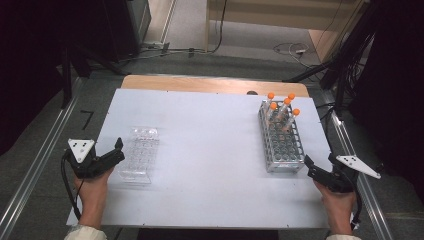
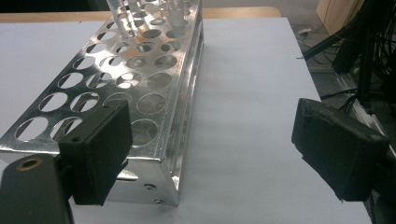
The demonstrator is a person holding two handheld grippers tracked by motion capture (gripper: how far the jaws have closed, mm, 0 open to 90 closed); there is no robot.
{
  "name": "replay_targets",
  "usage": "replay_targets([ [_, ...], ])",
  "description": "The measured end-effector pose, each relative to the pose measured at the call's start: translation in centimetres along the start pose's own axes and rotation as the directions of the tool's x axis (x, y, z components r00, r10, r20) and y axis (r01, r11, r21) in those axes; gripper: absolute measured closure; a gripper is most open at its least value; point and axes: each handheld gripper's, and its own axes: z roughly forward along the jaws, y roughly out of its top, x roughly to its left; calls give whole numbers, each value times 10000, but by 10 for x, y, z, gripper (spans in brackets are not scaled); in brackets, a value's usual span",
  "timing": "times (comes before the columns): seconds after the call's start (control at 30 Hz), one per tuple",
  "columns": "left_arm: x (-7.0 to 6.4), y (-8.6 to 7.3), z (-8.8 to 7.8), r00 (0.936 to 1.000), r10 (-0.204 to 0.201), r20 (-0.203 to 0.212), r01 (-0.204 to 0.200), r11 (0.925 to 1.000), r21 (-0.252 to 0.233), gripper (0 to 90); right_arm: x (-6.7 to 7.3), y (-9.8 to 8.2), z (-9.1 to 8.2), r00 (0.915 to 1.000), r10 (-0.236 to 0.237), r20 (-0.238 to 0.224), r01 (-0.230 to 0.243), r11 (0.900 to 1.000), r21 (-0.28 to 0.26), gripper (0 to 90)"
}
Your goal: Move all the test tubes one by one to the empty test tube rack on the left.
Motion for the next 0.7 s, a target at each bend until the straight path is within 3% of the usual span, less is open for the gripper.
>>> replay_targets([
  [0.17,-1,0,1,10000,51,19,-51,10000,50,26,0,5,3,9999,104,-31,-104,9999,10,112],
  [0.7,-1,0,0,10000,27,5,-27,10000,-14,26,5,38,31,9987,-444,-239,445,9990,10,145],
])
